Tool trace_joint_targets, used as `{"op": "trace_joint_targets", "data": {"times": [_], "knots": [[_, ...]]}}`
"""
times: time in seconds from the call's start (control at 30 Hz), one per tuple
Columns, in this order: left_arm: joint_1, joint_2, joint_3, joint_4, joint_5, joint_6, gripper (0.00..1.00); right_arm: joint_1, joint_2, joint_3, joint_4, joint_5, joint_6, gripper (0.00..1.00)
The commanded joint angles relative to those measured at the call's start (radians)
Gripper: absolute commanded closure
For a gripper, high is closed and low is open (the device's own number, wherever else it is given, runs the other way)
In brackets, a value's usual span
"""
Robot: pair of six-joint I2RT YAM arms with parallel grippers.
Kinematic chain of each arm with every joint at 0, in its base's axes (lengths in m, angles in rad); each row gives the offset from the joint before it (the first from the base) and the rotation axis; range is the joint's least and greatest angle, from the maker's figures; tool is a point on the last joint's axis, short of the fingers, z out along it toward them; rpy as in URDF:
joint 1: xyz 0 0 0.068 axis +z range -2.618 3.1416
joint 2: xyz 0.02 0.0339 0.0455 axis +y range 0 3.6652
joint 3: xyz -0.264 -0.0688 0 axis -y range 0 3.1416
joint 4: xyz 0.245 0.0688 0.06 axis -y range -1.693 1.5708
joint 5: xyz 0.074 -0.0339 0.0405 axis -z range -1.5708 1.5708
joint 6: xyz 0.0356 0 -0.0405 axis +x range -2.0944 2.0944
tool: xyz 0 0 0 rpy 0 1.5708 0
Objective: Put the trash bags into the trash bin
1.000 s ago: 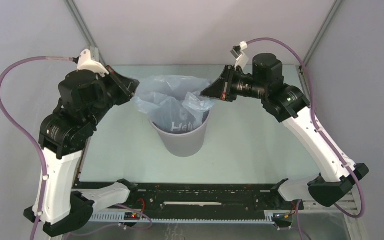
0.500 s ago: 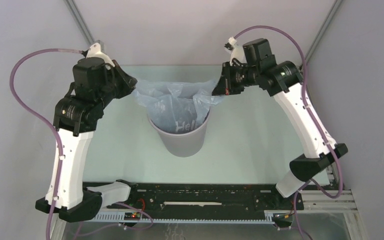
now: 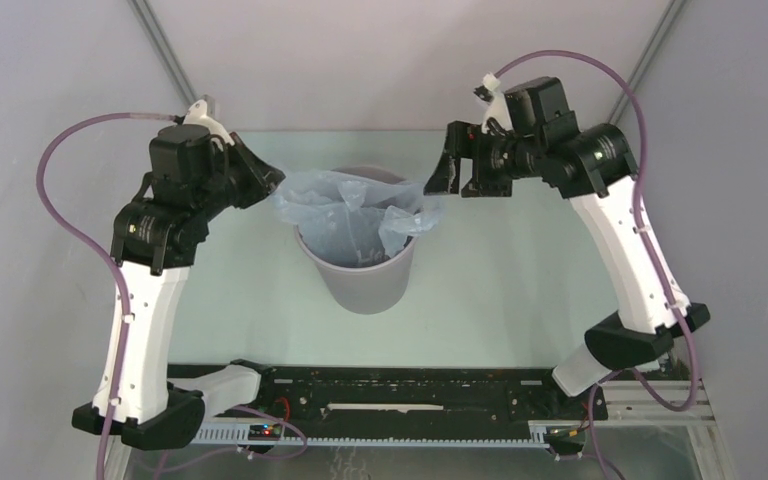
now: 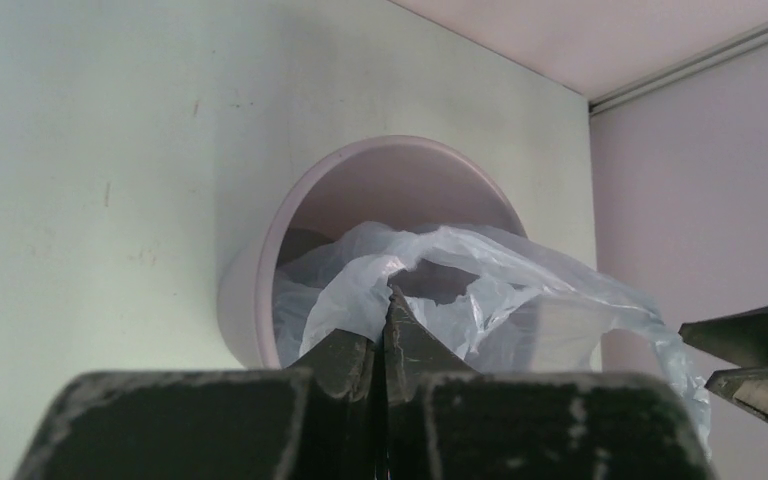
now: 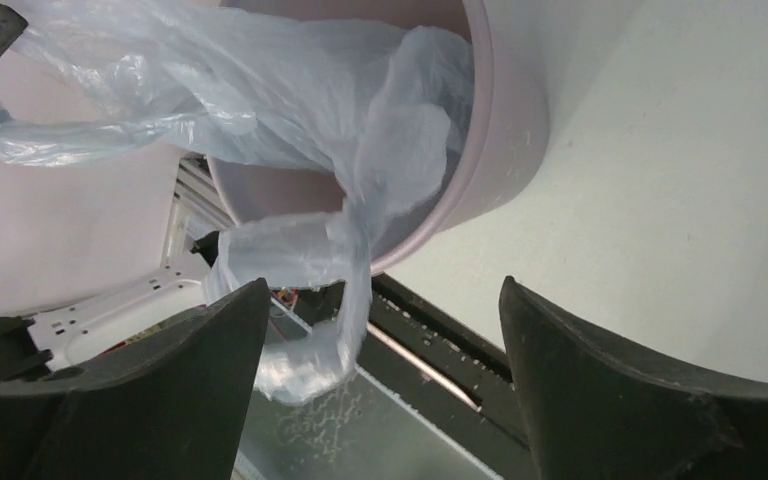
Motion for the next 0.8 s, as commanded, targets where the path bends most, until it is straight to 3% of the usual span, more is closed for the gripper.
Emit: {"op": "trace_joint_targets", "data": {"times": [0.0,0.2,0.3,0.37,0.5,0.77], "knots": [[0.007,-0.027,-0.004,0.050,0.062,-0.040,0.94,0.040,-0.115,-0.089,0.055,0.122,0.253,0.04],[0.007,-0.030,-0.025,0.066,0.084,-0.053,0.95,0.206,-0.265,-0.312,0.171,0.382,0.529,0.08],[0.007,-0.035,-0.037,0.066,0.087,-0.052,0.95,0.247,-0.375,-0.483,0.379,0.418,0.613,0.13],[0.007,-0.040,-0.048,0.068,0.088,-0.056,0.95,0.266,-0.416,-0.536,0.466,0.467,0.617,0.15],[0.007,-0.050,-0.065,0.072,0.095,-0.067,0.95,0.312,-0.373,-0.525,0.452,0.538,0.608,0.09],[0.007,-0.045,-0.070,0.069,0.095,-0.058,0.94,0.418,-0.257,-0.508,0.466,0.524,0.465,0.01]]}}
